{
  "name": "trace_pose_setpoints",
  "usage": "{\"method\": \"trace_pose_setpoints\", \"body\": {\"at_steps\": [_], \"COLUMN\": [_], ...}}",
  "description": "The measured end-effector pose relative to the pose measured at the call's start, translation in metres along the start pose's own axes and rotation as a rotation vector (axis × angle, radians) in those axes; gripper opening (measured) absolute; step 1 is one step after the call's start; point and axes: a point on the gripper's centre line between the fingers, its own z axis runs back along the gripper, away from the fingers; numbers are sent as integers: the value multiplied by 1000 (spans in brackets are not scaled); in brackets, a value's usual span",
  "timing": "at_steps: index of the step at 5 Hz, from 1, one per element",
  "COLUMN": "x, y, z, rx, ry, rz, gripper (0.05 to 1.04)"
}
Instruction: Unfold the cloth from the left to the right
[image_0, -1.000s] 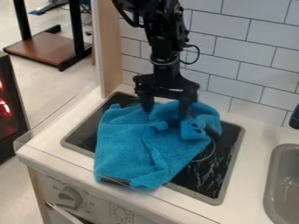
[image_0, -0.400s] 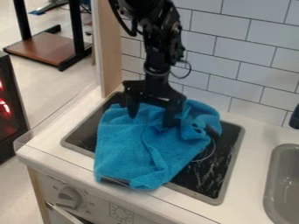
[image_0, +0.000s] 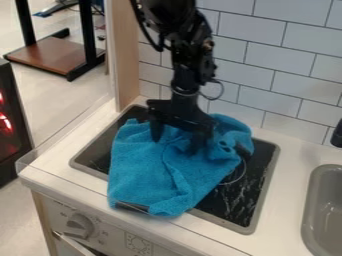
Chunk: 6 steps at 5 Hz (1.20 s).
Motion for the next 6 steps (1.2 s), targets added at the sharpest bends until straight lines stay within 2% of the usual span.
{"method": "trace_pose_setpoints", "body": {"at_steps": [2,3,4,6], "x": [1,0,-1,2], "y": [-8,-6,-5,-5], "z": [1,0,-6,-7], "rx": [-30,-18,-8,-6], "ry": [-9,-6,10,0], "rz": [-20,-16,-11,6], "gripper": [999,999,933,337]}}
